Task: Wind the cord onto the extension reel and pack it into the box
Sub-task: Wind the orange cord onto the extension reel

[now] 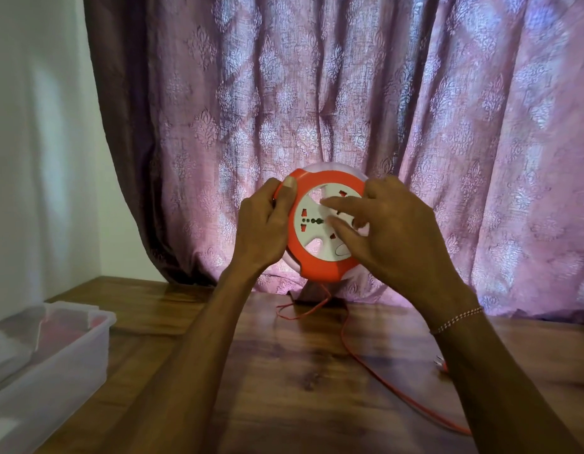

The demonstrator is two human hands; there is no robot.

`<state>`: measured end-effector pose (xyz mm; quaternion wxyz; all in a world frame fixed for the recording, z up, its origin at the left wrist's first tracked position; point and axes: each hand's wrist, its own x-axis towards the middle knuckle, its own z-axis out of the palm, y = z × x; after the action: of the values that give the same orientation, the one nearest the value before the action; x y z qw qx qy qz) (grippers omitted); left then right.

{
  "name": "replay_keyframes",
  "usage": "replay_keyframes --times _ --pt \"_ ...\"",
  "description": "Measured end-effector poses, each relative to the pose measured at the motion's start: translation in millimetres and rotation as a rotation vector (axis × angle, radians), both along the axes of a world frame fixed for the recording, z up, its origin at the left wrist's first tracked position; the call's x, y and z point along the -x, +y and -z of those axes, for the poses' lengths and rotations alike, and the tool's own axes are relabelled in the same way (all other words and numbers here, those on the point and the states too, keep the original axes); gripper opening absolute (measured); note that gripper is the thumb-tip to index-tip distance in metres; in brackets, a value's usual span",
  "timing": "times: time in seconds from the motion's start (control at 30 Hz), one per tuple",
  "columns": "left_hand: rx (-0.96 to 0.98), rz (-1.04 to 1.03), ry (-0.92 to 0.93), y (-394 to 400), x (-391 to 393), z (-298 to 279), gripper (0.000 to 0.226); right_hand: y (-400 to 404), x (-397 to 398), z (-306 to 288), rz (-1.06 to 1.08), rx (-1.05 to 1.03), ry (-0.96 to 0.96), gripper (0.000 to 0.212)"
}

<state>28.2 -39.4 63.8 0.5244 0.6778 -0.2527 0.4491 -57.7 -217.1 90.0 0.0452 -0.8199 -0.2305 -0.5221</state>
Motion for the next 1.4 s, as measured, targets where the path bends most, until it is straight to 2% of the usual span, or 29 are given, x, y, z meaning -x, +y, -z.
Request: replay_keyframes --times 0.07,0.17,0.27,0.53,0.63,0.8,0.93,1.03,1.13,1.4 --pt "-0.010 -0.023 0.000 -2 1 0 0.047 -4 0 -3 -0.067 0.084 -0.008 0.024" --pt "-0.012 -0.032 0.001 -1 1 -1 0.044 -2 1 -5 -0.049 0.225 0.153 0.044" --pt "-0.022 -0.008 0.007 0 2 -1 0.046 5 0 -1 0.049 0.315 0.204 0.052" --pt "-0.034 -0.021 -0.023 3 4 -3 0.053 9 -1 5 0.135 0.296 0.098 0.046" --pt "-0.029 -0.008 -0.018 4 7 -4 0.052 10 0 6 0.155 0.288 0.102 0.044" --pt "-0.056 -0.032 -0.002 4 5 -4 0.040 12 0 6 0.164 0.290 0.118 0.041" --pt "-0.080 -0.034 0.008 5 5 -3 0.042 12 1 5 0.158 0.288 0.167 0.043" --pt "-0.048 -0.018 0.003 4 5 -1 0.055 10 -6 6 0.145 0.228 0.162 0.041" --pt "-0.008 0.007 0.005 1 5 -1 0.063 8 -9 7 0.148 0.135 0.149 0.054" --pt "-0.020 -0.028 -0.003 1 6 -3 0.055 23 -9 20 0.109 -0.249 0.074 0.067"
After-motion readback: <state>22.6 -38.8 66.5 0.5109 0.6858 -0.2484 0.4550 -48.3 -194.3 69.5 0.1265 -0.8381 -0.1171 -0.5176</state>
